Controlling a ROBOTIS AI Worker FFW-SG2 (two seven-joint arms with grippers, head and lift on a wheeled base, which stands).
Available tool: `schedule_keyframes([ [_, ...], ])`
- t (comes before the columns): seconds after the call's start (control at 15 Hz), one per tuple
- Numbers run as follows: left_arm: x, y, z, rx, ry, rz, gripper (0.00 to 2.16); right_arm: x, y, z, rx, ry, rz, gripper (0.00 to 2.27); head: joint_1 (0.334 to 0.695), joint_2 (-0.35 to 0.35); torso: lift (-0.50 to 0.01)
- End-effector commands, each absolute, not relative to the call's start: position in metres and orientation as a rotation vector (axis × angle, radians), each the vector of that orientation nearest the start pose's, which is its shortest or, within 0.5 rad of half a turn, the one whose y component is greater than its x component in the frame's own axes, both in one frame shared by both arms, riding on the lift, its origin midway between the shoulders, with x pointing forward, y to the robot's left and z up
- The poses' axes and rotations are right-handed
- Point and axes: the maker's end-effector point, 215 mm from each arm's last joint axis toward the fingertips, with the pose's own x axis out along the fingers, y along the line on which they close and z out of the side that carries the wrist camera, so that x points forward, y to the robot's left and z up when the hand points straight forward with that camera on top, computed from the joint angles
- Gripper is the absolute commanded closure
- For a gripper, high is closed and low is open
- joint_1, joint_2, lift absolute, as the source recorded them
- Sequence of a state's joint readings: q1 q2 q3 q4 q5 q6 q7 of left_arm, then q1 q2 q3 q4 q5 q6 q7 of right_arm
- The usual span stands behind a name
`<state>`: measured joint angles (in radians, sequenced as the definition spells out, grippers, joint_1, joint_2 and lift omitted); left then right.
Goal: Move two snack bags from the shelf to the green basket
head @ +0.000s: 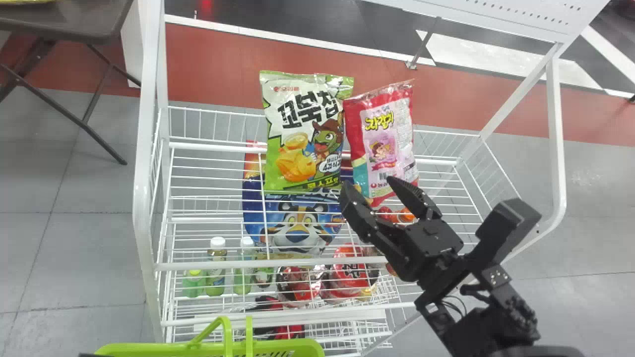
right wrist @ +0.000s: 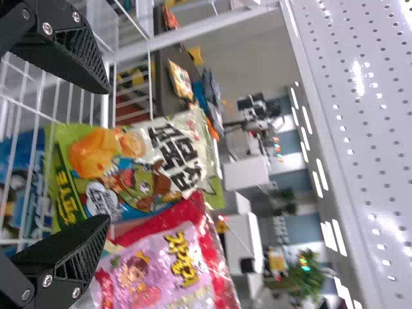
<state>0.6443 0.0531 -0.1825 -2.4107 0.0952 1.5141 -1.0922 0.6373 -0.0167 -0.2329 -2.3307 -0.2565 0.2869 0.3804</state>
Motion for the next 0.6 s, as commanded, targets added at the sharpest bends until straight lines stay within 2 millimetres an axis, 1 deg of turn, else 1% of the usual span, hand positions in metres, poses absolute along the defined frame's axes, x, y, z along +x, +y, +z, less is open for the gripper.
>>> schedule_keyframes([
  [0.0,0.109,-0.032,-0.402,-0.746,1.201,-1.195,2.09,0.387,-0.243,-0.289,0.102,0.025,0.211,0.14,0.695,-0.350,-0.017],
  [0.07,0.108,-0.033,-0.401,-0.749,1.198,-1.199,2.09,0.379,-0.241,-0.287,0.096,0.015,0.204,0.14,0.695,-0.350,-0.017],
  [0.2,0.106,-0.031,-0.401,-0.759,1.192,-1.195,2.09,0.368,-0.235,-0.295,0.105,0.042,0.205,0.14,0.695,-0.350,-0.017],
  [0.33,0.105,-0.028,-0.401,-0.772,1.189,-1.190,2.09,0.364,-0.239,-0.299,0.105,0.058,0.184,0.14,0.695,-0.350,-0.017],
  [0.53,0.103,-0.026,-0.402,-0.780,1.191,-1.184,2.09,0.361,-0.237,-0.303,0.088,0.101,0.176,0.14,0.695,-0.350,-0.017],
])
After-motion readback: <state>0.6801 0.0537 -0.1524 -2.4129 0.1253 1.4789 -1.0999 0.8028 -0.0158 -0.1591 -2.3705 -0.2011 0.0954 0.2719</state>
